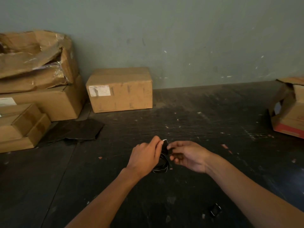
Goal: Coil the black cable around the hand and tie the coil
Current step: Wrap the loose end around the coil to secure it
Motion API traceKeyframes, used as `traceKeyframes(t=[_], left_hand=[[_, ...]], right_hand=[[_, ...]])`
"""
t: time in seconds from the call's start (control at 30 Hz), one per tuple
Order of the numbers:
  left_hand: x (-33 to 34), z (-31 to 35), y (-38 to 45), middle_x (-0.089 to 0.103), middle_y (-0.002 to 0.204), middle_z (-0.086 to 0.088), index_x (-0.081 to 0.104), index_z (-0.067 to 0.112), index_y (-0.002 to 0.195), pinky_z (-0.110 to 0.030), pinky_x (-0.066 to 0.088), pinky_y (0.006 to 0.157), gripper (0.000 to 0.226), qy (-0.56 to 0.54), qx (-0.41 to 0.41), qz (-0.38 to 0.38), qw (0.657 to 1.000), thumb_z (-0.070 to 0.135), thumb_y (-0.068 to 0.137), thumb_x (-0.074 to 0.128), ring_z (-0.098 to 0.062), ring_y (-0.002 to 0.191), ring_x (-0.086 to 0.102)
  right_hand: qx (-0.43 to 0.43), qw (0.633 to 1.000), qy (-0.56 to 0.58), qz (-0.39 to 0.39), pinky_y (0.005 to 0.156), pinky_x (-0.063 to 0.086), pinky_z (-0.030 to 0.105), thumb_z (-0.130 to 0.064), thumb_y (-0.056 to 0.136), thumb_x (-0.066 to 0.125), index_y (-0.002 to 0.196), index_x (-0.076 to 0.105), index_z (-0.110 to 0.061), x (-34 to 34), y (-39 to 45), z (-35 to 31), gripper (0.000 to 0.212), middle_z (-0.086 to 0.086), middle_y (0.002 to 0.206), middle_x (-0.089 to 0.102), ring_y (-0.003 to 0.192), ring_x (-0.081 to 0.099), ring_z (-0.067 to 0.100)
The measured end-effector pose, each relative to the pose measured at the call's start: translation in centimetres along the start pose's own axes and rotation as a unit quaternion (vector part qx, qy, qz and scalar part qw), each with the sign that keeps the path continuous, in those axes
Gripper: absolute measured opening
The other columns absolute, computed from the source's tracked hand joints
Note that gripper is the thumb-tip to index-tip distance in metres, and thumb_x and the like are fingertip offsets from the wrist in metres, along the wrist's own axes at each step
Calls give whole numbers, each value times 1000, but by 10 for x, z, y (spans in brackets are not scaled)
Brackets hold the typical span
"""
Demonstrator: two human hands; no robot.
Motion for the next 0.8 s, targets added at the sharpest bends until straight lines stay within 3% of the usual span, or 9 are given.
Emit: traceKeyframes(t=[0.2, 0.37, 0.6, 0.8], left_hand=[[-11, -24, 0, 54, 57, 5, 41, 30, 105, -16, 34, 41, 7, -53, -82, 62, 993, 31, 101, 36, -5, 42, 52], [-26, -43, 3, 55, 57, 5, 42, 24, 106, -38, 48, 45, 5, -64, -152, 139, 976, 25, 102, 41, -14, 46, 57], [-33, -36, 11, 56, 55, 1, 41, 23, 112, -33, 44, 42, 13, -129, -148, 183, 963, 20, 100, 44, -14, 45, 56], [-16, -22, 8, 57, 57, 0, 39, 29, 111, -20, 42, 40, 16, -192, -145, 172, 955, 18, 100, 45, -5, 43, 54]], right_hand=[[-53, 995, -3, 78, 53, 51, 26, -12, 96, 56, 110, 61, -10, -10, -3, -9, 14, 13, 86, 72, 65, 68, 18], [-44, 998, 19, 49, 56, 53, 26, -6, 90, 63, 105, 59, -8, 6, -5, 3, 16, 13, 83, 72, 67, 70, 20], [-22, 999, 8, 36, 69, 54, 27, 1, 92, 56, 113, 65, -10, 35, -3, 20, 26, 16, 106, 72, 80, 67, 18], [-55, 987, 47, 144, 71, 50, 32, -3, 91, 59, 109, 60, -10, 28, 0, 18, 19, 13, 101, 70, 77, 62, 19]])
Point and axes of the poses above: each hand's wrist, its own y-axis towards the middle knuckle, its own x-axis out of the palm, z = x × y, the point moved 9 cm from there along y, towards the middle knuckle
